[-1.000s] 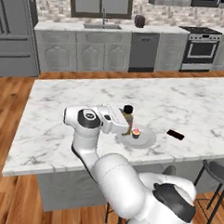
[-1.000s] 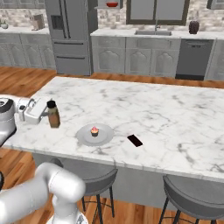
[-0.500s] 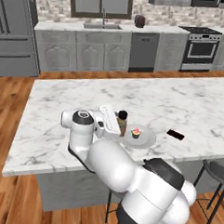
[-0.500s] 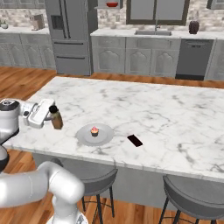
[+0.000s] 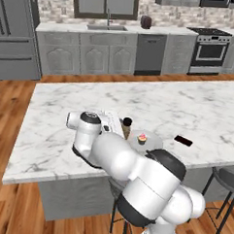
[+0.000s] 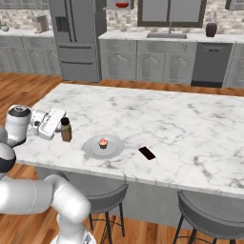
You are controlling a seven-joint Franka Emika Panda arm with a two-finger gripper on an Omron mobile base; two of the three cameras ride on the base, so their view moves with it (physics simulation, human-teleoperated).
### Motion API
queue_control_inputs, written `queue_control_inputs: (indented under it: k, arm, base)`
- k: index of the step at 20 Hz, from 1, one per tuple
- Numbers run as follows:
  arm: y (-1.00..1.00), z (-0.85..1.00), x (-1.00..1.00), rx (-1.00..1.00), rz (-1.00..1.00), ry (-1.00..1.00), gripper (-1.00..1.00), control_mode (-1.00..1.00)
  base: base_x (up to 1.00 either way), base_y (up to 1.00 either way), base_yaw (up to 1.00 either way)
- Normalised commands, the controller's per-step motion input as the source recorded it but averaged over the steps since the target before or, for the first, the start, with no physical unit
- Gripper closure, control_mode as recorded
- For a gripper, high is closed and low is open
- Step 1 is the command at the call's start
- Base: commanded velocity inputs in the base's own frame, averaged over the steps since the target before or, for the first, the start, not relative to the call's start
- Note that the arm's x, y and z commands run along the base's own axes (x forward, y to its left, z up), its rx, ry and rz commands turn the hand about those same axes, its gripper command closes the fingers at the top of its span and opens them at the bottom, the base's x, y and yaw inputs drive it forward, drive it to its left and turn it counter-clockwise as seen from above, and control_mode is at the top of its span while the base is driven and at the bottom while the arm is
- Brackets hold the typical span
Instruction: Take the cinnamon bottle from the cabinet and place it on the dining table, next to the plate with the cupcake. Then take the chocolate from the dining counter and place it on the cupcake plate.
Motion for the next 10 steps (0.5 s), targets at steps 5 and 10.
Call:
queue_control_inputs:
  k: [5, 10]
  arm:
    - [0.0, -0.26, 0.33, 0.13, -0.01, 0.05, 1.0, -1.0]
    - [0.0, -0.3, 0.19, 0.0, -0.05, 0.04, 1.0, -1.0]
  base:
    - [0.0, 0.0, 0.0]
    - [0.0, 0.0, 0.0]
